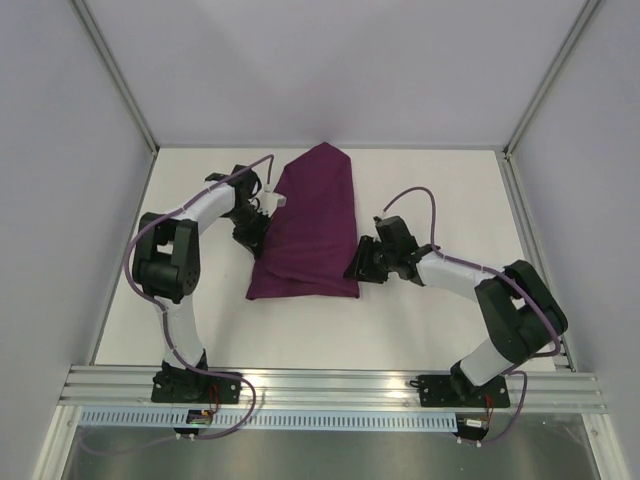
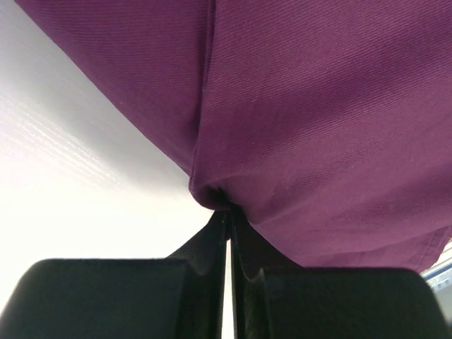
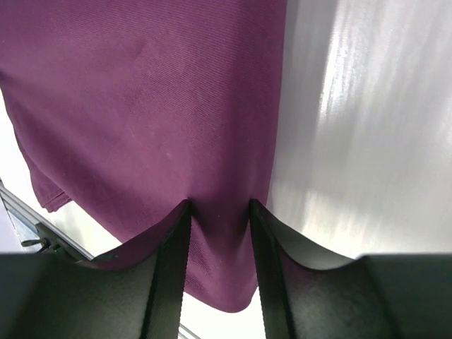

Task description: Prepare the surgical pack

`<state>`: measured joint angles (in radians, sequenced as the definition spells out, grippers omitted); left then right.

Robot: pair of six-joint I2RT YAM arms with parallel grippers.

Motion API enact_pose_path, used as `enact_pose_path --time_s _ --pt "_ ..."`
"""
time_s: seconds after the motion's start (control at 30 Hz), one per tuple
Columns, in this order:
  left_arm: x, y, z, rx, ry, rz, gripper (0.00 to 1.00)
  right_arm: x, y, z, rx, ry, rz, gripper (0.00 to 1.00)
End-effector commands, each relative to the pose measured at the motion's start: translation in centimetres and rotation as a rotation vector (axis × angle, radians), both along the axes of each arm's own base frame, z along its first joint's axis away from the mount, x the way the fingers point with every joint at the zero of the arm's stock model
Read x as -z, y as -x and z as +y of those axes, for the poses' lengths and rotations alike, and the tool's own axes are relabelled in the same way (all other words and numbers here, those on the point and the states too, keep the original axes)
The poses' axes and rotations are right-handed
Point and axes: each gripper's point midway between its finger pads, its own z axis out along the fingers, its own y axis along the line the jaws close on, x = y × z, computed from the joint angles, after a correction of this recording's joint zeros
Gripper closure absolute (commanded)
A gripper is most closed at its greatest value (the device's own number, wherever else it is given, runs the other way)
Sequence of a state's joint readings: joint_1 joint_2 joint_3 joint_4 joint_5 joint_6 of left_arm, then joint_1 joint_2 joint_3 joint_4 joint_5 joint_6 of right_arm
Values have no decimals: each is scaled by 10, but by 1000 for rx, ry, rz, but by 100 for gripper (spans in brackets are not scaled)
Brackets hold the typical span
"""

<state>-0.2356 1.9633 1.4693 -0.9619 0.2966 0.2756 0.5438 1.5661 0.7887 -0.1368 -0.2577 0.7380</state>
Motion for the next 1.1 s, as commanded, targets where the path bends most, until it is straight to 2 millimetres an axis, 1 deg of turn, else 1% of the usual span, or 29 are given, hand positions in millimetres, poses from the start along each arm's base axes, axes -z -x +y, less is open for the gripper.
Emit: enact_pose_path --time_s 0.0,0.03,0.1,0.17,0.2,0.23,0.3,0.33,0.37,0.43,0.47,0.5,0.53,0.57,0.6,0.63,0.67,0.7,0.73,0.77,0.8,0.83,0.87,0.9,0.93,0.97,1.0,1.03,1.07 --pt "18 13 12 9 -50 42 93 -3 1 14 -44 -63 -14 60" --pt "18 15 12 12 -43 44 91 -2 2 13 -45 -60 -11 64" --pt "13 18 8 24 -16 31 85 1 6 10 -51 -52 -6 65" --pt "6 17 5 25 6 11 81 0 9 8 -61 -41 -8 65" --pt "-1 14 4 25 16 -10 79 -1 9 7 -64 -35 -12 64" --pt "-5 13 3 25 19 -20 78 -5 11 5 -70 -31 -15 63" --pt "-16 9 3 29 21 -50 74 -20 2 6 -85 -37 -58 59" --pt "-20 9 3 31 20 -56 73 -26 0 5 -89 -36 -65 54" --pt "-26 7 4 34 17 -73 70 -38 -10 6 -84 -46 -94 52" --pt "-35 4 5 41 12 -99 69 -47 -21 1 -76 -39 -118 47" --pt "-42 0 7 40 4 -127 69 -51 -31 -5 -52 -34 -130 46" --pt "-47 -3 8 38 -1 -143 69 -62 -43 -6 -38 -37 -158 46" --pt "-50 -6 9 37 -6 -157 69 -59 -51 -10 -21 -26 -145 46" --pt "-58 -12 10 32 -16 -186 68 -60 -63 -19 15 -16 -147 46" --pt "-62 -16 11 27 -21 -201 68 -70 -77 -19 33 -20 -163 46" --pt "-67 -21 11 16 -22 -217 68 -72 -87 -22 52 -21 -166 47" --pt "-75 -31 9 8 -17 -247 68 -62 -98 -27 72 -14 -142 47" --pt "-79 -36 6 2 -6 -257 62 -74 -114 -25 82 -29 -169 47" --pt "-84 -41 2 -3 12 -263 59 -76 -123 -25 88 -32 -171 47" --pt "-89 -52 -7 -21 48 -268 51 -60 -136 -29 106 -11 -141 47" --pt "-90 -58 -11 -26 64 -266 47 -57 -143 -30 114 1 -129 47" --pt "-90 -64 -15 -32 80 -265 45 -67 -162 -25 121 -9 -155 47" --pt "-87 -75 -22 -51 104 -254 41 -62 -170 -25 127 -7 -142 47" --pt "-84 -81 -25 -57 111 -248 40 -34 -174 -23 124 8 -79 47" --pt "-81 -87 -28 -59 116 -242 40 -44 -189 -16 120 -14 -100 48" --pt "-72 -95 -34 -68 135 -221 39 -37 -193 -11 112 -22 -79 48" --pt "-67 -100 -35 -72 137 -213 39 -13 -195 -8 110 -14 -31 49" --pt "-62 -103 -37 -76 139 -201 39 -8 -200 -7 113 -18 -22 50" --pt "-51 -110 -39 -89 138 -182 39 -7 -207 -4 119 -24 -25 50"
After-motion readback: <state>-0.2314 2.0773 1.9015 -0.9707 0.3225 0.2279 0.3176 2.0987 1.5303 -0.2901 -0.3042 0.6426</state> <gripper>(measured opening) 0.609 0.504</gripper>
